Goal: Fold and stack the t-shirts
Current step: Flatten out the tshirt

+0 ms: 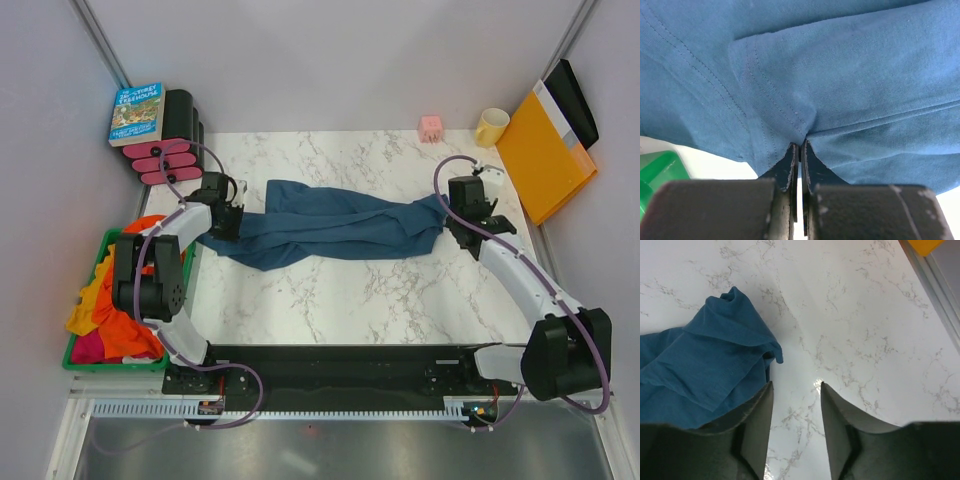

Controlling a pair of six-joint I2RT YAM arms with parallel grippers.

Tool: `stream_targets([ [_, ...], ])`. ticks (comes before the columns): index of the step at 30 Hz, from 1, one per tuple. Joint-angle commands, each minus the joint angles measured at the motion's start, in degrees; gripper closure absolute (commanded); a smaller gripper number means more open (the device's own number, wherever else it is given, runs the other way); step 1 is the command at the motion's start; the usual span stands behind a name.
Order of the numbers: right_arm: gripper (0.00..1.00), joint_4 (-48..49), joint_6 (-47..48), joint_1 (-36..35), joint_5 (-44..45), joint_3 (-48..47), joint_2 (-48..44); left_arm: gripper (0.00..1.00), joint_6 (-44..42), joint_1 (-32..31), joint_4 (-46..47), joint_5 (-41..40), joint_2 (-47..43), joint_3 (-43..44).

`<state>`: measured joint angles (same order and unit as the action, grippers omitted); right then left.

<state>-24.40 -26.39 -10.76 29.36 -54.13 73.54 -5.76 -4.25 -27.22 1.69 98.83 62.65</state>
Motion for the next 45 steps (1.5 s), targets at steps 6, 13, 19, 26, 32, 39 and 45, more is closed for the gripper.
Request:
stream_targets([
  [6, 0.41, 2.0, -2.8, 6.2, -3.2, 0.1, 3.7, 0.98, 0.5, 0.1, 2.4, 1.5, -5.5, -1.0],
  [13, 0.64, 5.3, -6.3, 5.4, -10.0, -3.4, 12.2, 0.98, 0.3, 0.1, 1.5, 2.4, -7.5, -1.5],
  [19, 0.55, 6.8, -7.8, 3.6, -6.8, -3.5, 13.8, 0.98, 0.6, 0.1, 1.2, 3.0, -9.3, -2.4],
  [26, 0.51, 8.1, -8.1, 3.9, -7.0, -9.0, 19.9, 0.98, 0.5, 0.1, 0.8, 2.6, -10.0, -2.7],
  [32, 0.52, 8.3, -7.6, 4.2, -4.1, -11.9, 24.9, 0.98, 0.5, 0.1, 0.5, 2.5, -10.4, -2.4],
  [39, 0.61, 8.5, -7.7, 4.7, -2.8, -12.1, 27.9, 0.98, 0.5, 0.1, 0.2, 2.1, -10.4, -2.4],
  [45, 1.0, 8.4, -8.0, 4.8, -2.3, -9.0, 25.6, 0.98, 0.6, 0.1, 0.1, 1.8, -10.6, -2.3],
])
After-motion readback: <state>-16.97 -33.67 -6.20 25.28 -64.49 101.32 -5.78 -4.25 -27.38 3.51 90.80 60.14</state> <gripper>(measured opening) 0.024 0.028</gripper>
